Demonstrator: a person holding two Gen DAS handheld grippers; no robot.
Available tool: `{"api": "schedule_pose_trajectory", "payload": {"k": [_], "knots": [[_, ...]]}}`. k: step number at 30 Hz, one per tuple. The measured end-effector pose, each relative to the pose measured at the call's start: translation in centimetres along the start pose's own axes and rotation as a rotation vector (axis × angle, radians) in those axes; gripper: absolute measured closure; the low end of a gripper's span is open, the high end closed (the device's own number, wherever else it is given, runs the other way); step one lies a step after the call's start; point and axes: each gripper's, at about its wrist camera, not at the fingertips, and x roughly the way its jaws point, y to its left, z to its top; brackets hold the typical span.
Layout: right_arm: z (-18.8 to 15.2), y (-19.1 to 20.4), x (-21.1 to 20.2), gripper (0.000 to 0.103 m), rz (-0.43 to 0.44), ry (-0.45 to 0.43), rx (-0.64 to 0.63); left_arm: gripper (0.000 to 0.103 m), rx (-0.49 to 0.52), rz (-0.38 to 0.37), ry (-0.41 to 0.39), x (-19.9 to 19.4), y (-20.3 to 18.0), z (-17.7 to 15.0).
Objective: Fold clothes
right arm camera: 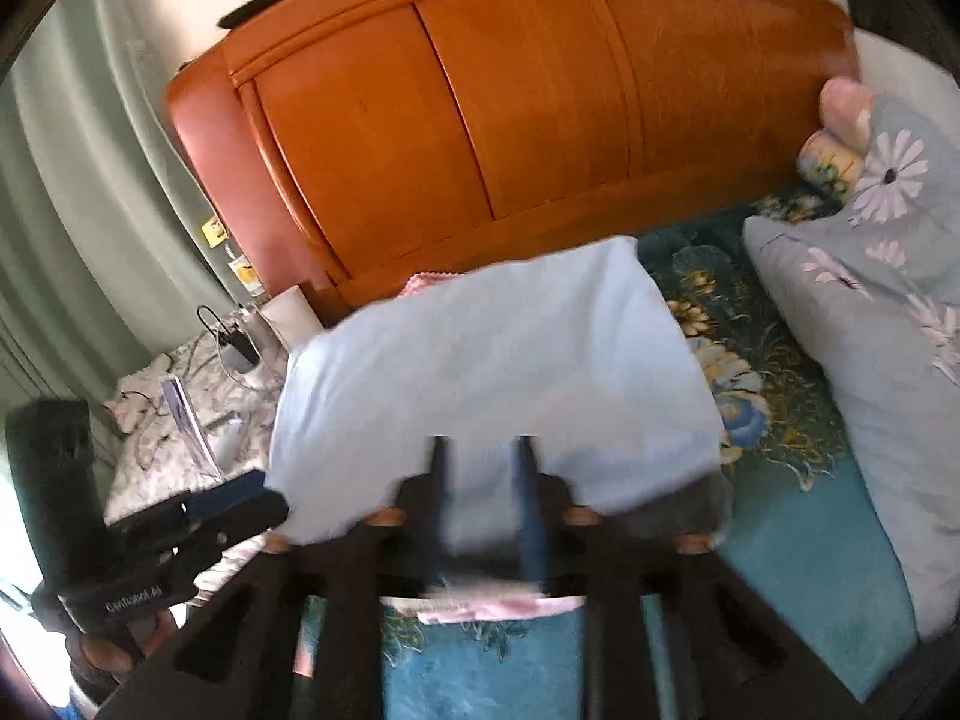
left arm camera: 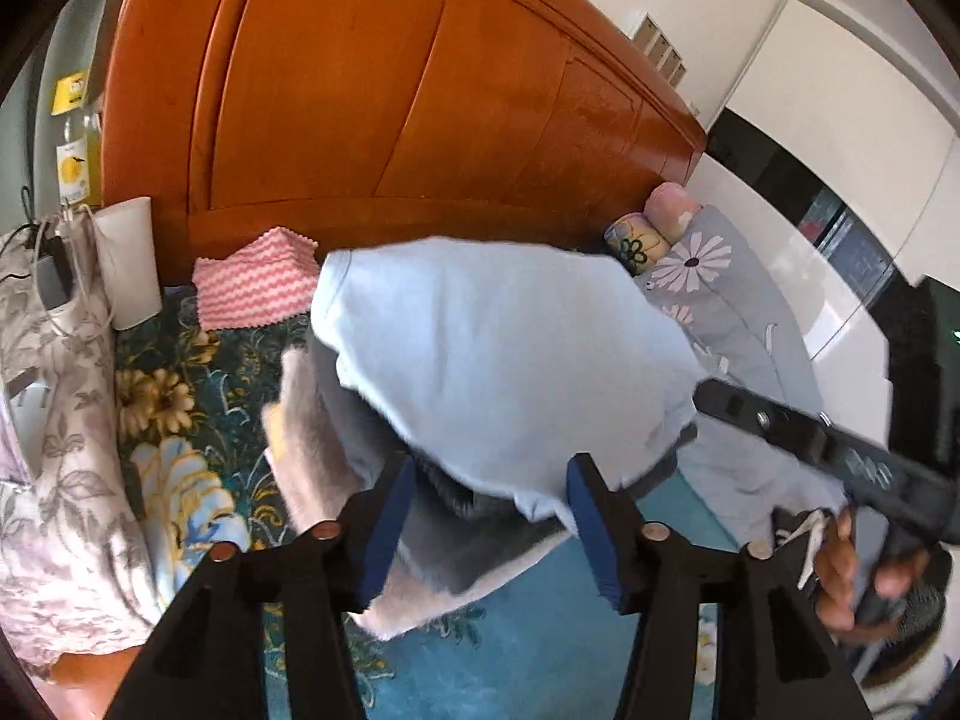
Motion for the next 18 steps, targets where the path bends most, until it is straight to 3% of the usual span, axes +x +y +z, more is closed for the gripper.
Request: {"api": "schedule_pose_trajectory", "payload": {"k": [1,4,7,12,16,18], "knots": [[-0.9,0.5,-0.4,0.052,-0.016,-0.009,-0.008,0.039,-0.005,0.002,0.008,-0.1,-0.2,-0.7],[-3.4,2.0,-0.6,0.048,-0.078,0.005,-0.059,0.03,-0.021,-0.014,0.0,-0.5,-0.9,-2.1],[-5.5,2.9,-0.9,0.025,-0.163,0.006,-0.086,0.017,-0.033,-0.011,-0.018,-0.8,-1.5,-2.9],[-7.2,2.4,-1.5,0.015,-0.243,0.0,-0.006,0.0,-0.078,0.013,-0.037,-0.3,-1.8,-4.2],[-8.3,0.8,-2.0,0.004,-0.289,0.001,0.086,0.0,-0.086,0.048,-0.052,-0.1,-1.9,-5.6],[-8.9,0.4,-2.4,0.004,-0.296,-0.007,0.124,0.0,-0.085,0.055,-0.049,0.0,-2.0,-6.1]]}}
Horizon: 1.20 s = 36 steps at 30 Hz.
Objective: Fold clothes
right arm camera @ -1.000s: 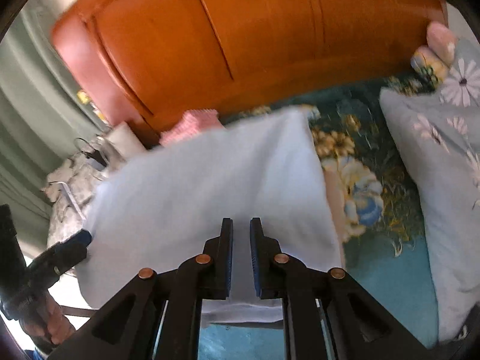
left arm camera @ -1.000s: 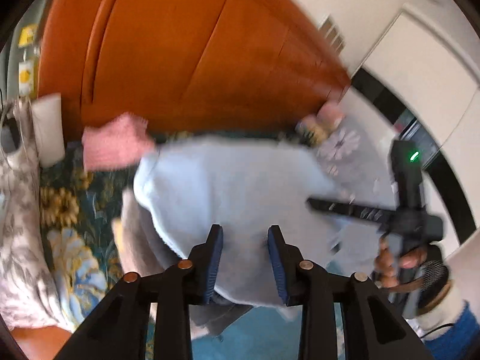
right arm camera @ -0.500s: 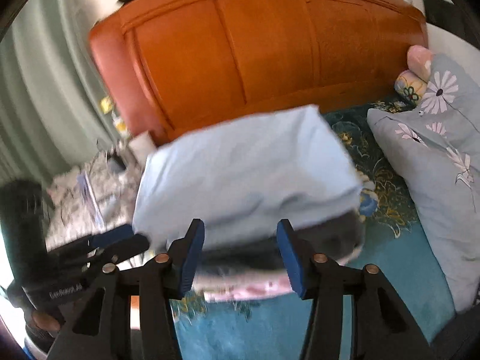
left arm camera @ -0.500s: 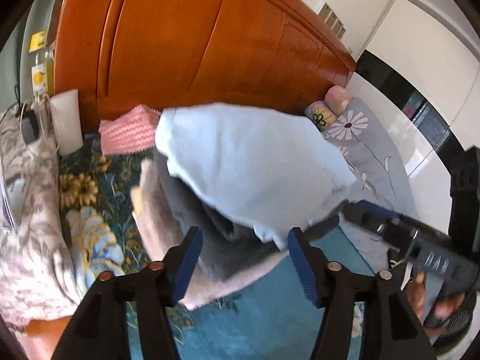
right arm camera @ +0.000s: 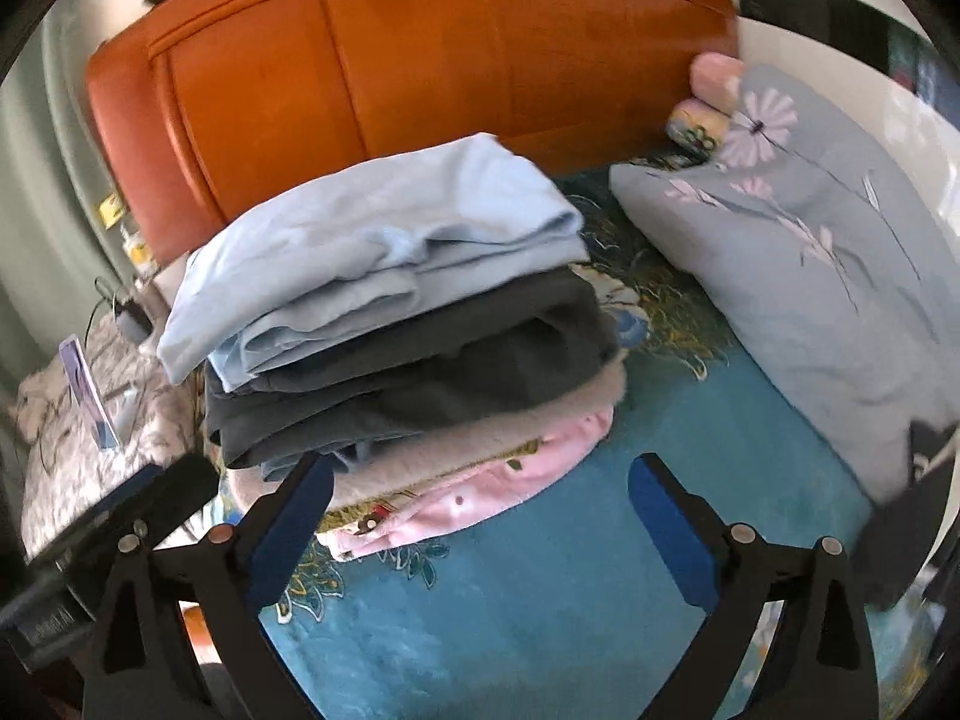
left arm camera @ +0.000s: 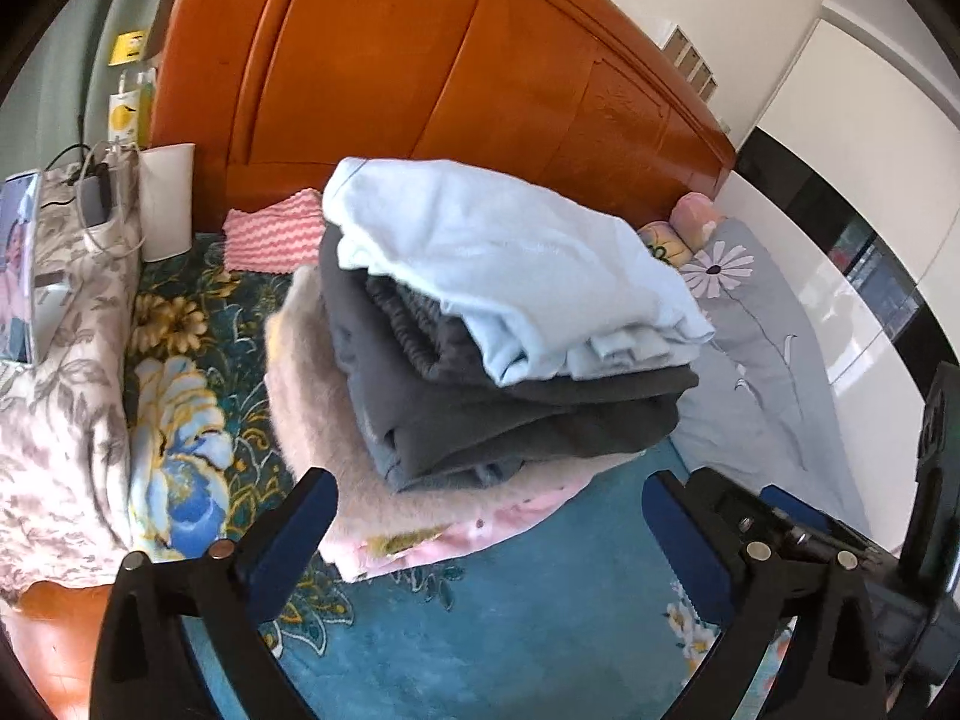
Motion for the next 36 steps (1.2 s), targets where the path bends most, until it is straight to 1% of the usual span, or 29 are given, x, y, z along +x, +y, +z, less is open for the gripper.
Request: {"api": "schedule_pose_trajectory", "payload": {"k": [3,10,17,24,36], "knots": [[-0.4,-0.3,-0.2,0.004,-0.03,-0.009,0.006,0.0,0.0,0.016,0.008,0.2,0.1,-0.5],[-0.4,0.4,0.1,0.004,-0.019,-0.001,0.004,0.0,-0.019,0.035,-0.01,0.1,0.5,-0.5],[0.2,0.9,0.5,0.004,-0.034,0.0,-0.032,0.0,-0.004,0.071,-0.021,0.1,0.7,-0.3],[1.0,1.4,0.7,0.004,-0.031,-0.01,-0.053,0.0,0.014,0.11,-0.031,0.1,1.0,0.0],[1.5,2.3,2.7,0.004,-0.027,0.018,-0.086,0.0,0.018,0.118,-0.022,1.9,2.2,0.4]]}}
